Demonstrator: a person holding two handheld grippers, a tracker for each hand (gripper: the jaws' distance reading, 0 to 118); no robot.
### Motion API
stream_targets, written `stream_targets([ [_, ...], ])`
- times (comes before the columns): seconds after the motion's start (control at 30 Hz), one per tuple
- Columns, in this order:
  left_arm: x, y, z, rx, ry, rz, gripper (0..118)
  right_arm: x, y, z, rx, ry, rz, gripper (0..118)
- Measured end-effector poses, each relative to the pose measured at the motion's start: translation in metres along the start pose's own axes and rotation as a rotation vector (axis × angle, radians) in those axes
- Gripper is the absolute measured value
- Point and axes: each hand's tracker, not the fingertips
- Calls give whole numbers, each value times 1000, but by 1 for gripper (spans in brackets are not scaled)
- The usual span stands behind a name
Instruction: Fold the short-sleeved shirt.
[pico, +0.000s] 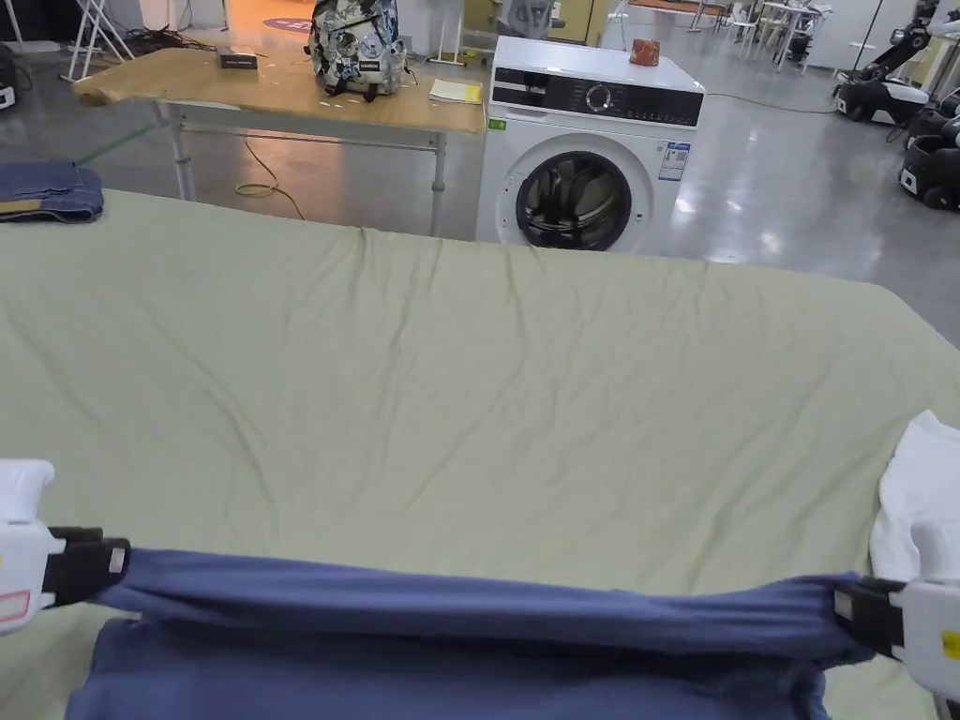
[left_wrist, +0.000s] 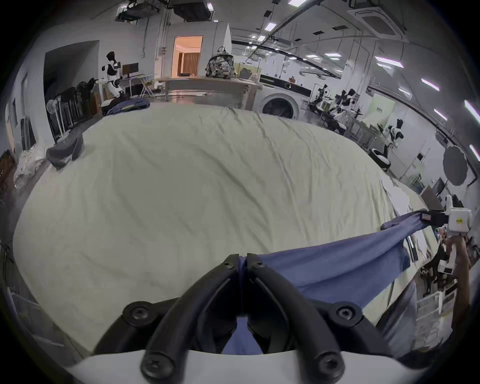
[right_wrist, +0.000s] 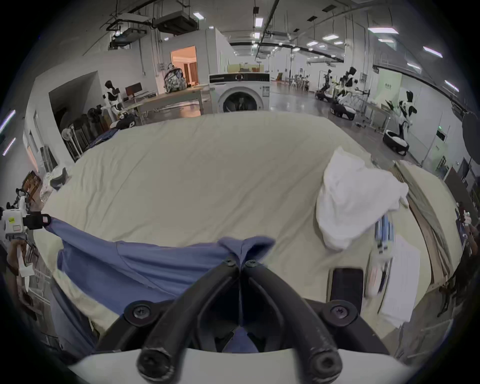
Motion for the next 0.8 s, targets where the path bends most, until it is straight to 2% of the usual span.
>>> stream_targets([
  [0.23, -5, -58, 0, -82, -1, 21, 0, 4, -62, 0, -125, -22, -11, 0],
  [0.43, -10, -85, -21, -170, 19, 24, 0, 11, -94, -27, -225, -64, -20, 0],
  [0.57, -11, -93, -38, -205, 43, 8, 0, 15, -104, -48, -245, -72, -29, 0],
  [0.8, -17, -94, -39, -194, 45, 21, 0, 12, -108, -59, -234, -111, 22, 1],
])
